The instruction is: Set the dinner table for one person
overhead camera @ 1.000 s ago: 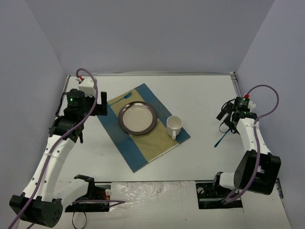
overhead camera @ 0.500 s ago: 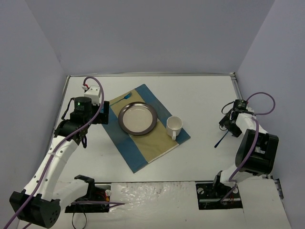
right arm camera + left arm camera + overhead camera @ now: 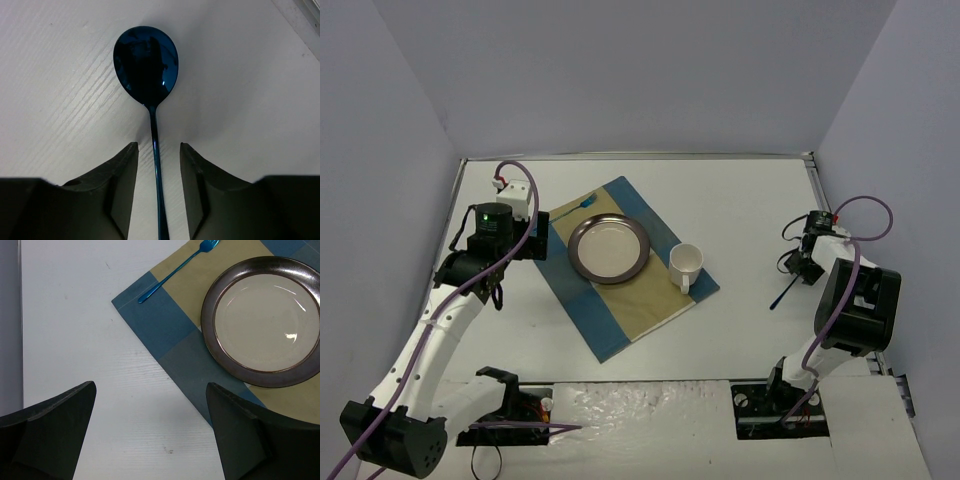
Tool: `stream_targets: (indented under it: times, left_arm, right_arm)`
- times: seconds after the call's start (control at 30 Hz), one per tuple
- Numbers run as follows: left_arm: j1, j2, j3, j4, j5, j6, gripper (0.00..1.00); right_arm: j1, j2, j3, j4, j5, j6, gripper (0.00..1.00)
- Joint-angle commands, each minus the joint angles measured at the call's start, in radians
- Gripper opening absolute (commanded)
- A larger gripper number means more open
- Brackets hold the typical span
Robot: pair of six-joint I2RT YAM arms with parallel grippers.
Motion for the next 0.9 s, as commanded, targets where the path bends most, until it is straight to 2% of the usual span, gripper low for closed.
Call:
stream_targets:
  times: [0.0,0.13,0.37,0.57,0.73,0.87]
  left_arm:
    - [0.005,-0.009,0.025,0.051,-0.012,0.01,0.89]
    - [0.004,-0.013,0.024,0.049,-0.016,0.013,0.89]
    - [0.004,-0.017,0.02,0.053,-0.018,0.015,0.89]
    - [0.004,-0.021,0.018,0.053,-0.024,0.017,0.89]
    - [0.004,-0.021,0.017,0.054,-0.025,0.017,0.89]
    - [0.008,-0.024,0.017,0.054,-0.03,0.015,0.89]
  right_arm:
    - [0.002,0.007,-0.006,0.01,0.044,0.012,0.31]
    - [0.001,0.012,-0.02,0.011,0.034,0.022,0.26]
    - [0.002,0.054,-0.03,0.011,0.017,0.019,0.24]
    - [0.002,0.062,-0.03,0.01,0.012,0.019,0.08]
    - [0.003,0.003,-0.023,0.002,0.0,0.026,0.0]
    - [0.016,-0.095,0.008,-0.024,-0.022,0.054,0.0]
